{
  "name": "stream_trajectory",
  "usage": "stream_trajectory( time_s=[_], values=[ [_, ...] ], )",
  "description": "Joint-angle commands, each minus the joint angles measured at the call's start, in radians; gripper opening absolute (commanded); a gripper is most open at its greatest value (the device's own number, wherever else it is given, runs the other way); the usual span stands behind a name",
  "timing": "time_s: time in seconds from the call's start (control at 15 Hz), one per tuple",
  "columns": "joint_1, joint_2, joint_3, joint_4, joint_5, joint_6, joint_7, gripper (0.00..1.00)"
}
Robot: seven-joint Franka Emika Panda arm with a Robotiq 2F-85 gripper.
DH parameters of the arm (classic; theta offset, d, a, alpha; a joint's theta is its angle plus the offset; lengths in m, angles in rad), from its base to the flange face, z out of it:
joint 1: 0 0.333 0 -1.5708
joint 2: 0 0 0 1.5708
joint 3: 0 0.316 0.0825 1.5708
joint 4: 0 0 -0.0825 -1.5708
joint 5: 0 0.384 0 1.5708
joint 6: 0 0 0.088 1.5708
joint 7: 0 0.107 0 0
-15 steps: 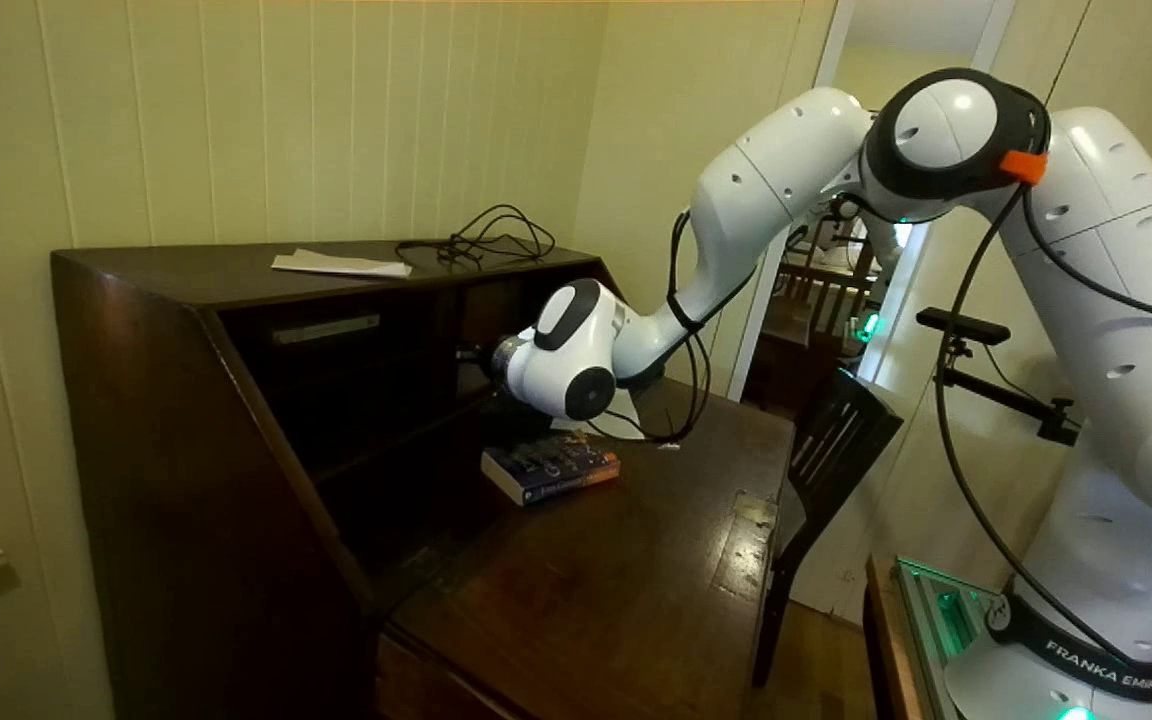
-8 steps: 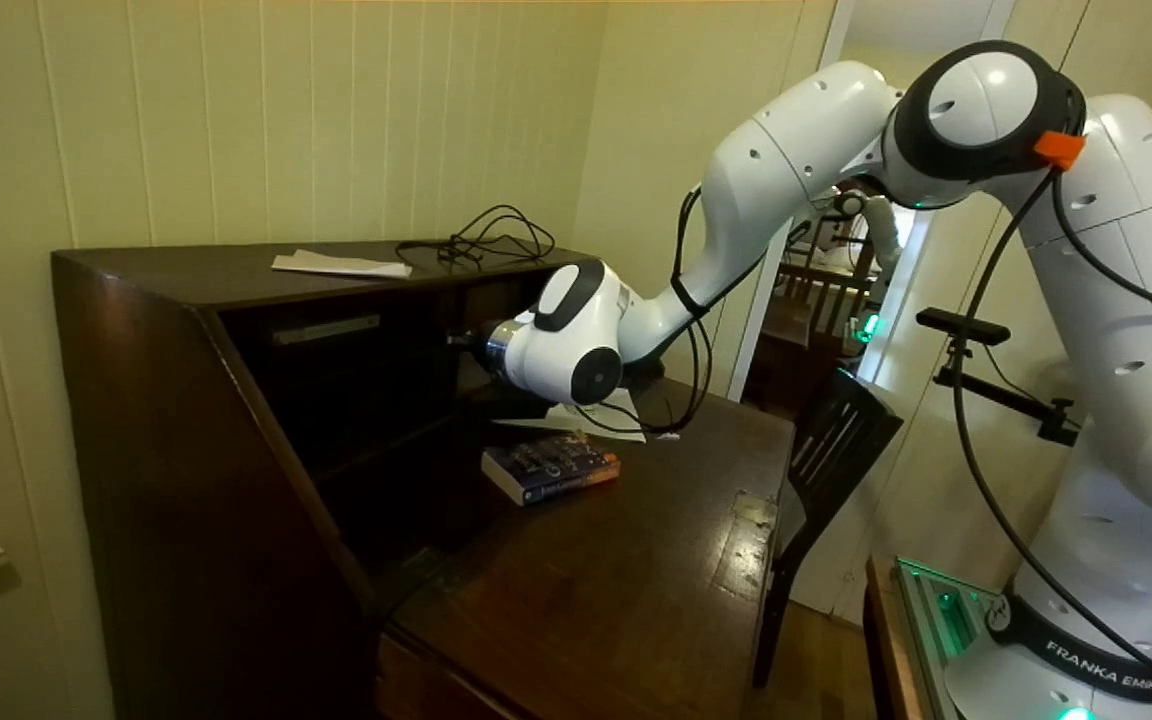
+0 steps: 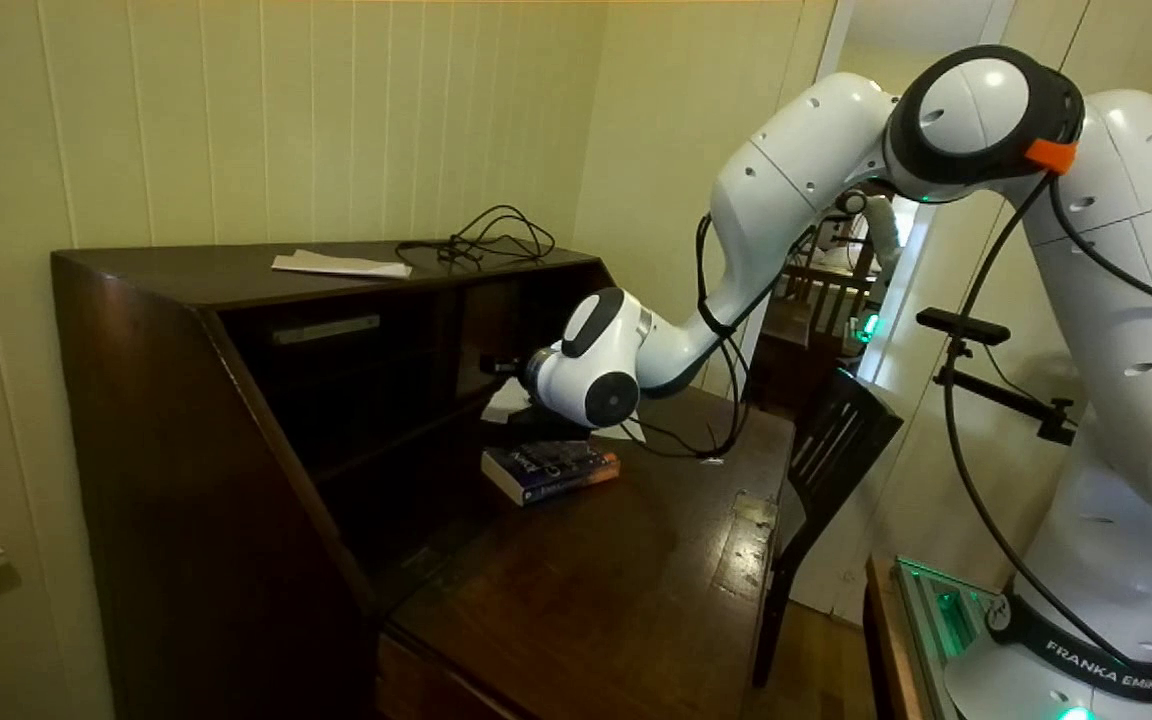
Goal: Open the small door on the desk cabinet
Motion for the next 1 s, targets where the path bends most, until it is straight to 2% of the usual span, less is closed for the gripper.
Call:
stream_trajectory(
  time_s=[0.0,0.07,0.53,0.73,0.93],
  values=[
    [0.024,-0.039,-0.040,-0.035,0.018,0.032,-0.010,1.00],
    [0.031,-0.005,-0.044,-0.005,0.013,0.013,0.005,1.00],
    [0.047,0.012,-0.058,0.049,-0.015,0.038,-0.030,1.00],
    [0.051,0.022,-0.061,0.072,0.006,0.041,-0.058,1.00],
    [0.053,0.006,-0.060,0.047,0.006,0.029,-0.042,1.00]
  ],
)
